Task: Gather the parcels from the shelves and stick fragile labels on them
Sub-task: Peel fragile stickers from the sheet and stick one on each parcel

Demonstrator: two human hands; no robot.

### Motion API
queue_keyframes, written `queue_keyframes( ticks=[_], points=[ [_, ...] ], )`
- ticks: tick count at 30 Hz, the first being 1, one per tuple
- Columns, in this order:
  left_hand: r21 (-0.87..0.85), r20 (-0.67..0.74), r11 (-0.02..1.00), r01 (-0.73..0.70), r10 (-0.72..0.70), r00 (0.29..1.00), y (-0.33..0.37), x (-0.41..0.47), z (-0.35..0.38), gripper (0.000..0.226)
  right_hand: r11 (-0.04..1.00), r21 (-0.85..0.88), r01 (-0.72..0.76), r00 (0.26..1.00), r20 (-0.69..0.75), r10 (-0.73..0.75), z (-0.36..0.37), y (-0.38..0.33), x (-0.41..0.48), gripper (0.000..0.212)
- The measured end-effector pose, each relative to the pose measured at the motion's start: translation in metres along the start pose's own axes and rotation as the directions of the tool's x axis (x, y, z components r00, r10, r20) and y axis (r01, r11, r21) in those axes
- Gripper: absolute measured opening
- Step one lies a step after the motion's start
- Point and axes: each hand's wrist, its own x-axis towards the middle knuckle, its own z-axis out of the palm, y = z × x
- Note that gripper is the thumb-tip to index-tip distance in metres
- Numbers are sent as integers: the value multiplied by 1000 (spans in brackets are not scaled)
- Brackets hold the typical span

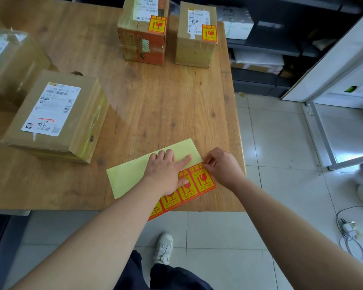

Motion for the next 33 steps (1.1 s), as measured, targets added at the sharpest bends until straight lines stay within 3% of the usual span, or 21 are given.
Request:
queue_keyframes(
  ticks=[6, 12, 20, 33],
  points=[
    [-21, -3, 1000, 8, -8, 1000, 0, 1, 1, 70, 1000, -20, 19, 1000, 1, -19, 0, -1, 1, 13],
    [-44, -9, 999, 8, -8, 1000, -1, 2, 1, 70, 1000, 22, -12, 1000, 3, 12, -2, -1, 1, 4],
    [-42, -10, 999, 8, -8, 1000, -2, 2, 3, 70, 999, -39, -14, 999, 48, 16, -1, -7, 4, 15],
    [-39, 16, 999, 24, -23, 1000, -1, 2, 5, 71, 985, 156, 75, 993, 81, -89, -42, -4, -27, 9]
  ],
)
